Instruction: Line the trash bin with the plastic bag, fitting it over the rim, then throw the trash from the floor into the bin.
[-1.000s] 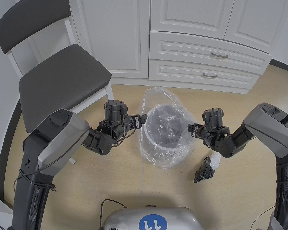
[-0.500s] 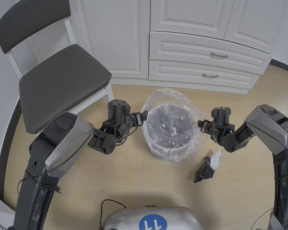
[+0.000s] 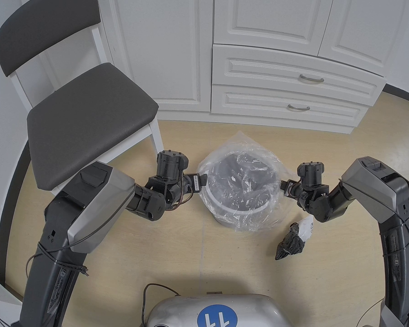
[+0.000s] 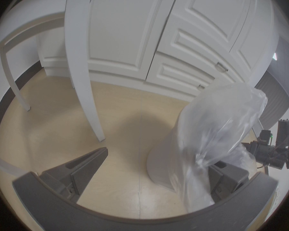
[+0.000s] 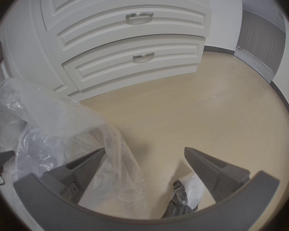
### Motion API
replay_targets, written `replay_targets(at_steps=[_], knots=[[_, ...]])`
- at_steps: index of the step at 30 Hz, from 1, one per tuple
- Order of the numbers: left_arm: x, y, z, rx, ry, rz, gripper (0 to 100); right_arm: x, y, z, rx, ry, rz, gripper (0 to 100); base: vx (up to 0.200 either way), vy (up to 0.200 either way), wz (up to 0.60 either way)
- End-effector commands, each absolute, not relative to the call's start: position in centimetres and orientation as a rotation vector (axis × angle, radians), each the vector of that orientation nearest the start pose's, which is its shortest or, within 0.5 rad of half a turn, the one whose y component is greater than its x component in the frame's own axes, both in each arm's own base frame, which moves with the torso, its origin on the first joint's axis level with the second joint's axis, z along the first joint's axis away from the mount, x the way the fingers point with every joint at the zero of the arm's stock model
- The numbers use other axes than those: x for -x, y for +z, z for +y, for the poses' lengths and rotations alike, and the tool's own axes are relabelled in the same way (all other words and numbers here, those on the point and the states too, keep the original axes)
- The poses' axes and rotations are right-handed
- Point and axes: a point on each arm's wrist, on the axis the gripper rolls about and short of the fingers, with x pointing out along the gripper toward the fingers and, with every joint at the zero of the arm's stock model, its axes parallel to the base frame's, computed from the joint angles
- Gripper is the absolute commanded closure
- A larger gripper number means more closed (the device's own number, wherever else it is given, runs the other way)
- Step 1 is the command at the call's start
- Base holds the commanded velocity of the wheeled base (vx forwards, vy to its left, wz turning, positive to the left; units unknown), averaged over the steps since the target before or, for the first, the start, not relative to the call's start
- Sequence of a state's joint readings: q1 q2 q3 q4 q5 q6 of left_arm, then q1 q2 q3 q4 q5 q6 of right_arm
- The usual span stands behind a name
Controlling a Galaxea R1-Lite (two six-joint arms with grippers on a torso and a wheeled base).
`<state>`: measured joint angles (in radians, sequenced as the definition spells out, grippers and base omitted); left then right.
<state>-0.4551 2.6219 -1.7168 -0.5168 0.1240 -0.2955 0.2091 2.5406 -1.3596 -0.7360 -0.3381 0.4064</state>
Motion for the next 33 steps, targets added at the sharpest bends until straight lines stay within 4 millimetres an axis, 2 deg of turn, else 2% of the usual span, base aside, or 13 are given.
replay_targets(at_steps=[1,14,18,24,33], knots=[[-47.0,2.1,-22.5,0.168,-0.259,0.443,0,-46.5,-2.8,9.6,-0.267,-0.202,0.435,0,0.0,0.0,0.0],[-47.5,2.9,-22.1,0.185,-0.254,0.414,0,-46.6,-2.9,9.7,-0.274,-0.2,0.427,0,0.0,0.0,0.0],[-47.6,3.0,-21.9,0.188,-0.248,0.409,0,-46.5,-3.6,10.5,-0.271,-0.179,0.414,0,0.0,0.0,0.0],[-47.5,3.5,-21.8,0.189,-0.249,0.405,0,-45.3,-3.7,12.1,-0.254,-0.145,0.439,0,0.0,0.0,0.0],[-46.9,4.2,-21.5,0.181,-0.249,0.41,0,-42.2,-3.1,13.5,-0.153,-0.088,0.509,0,0.0,0.0,0.0]])
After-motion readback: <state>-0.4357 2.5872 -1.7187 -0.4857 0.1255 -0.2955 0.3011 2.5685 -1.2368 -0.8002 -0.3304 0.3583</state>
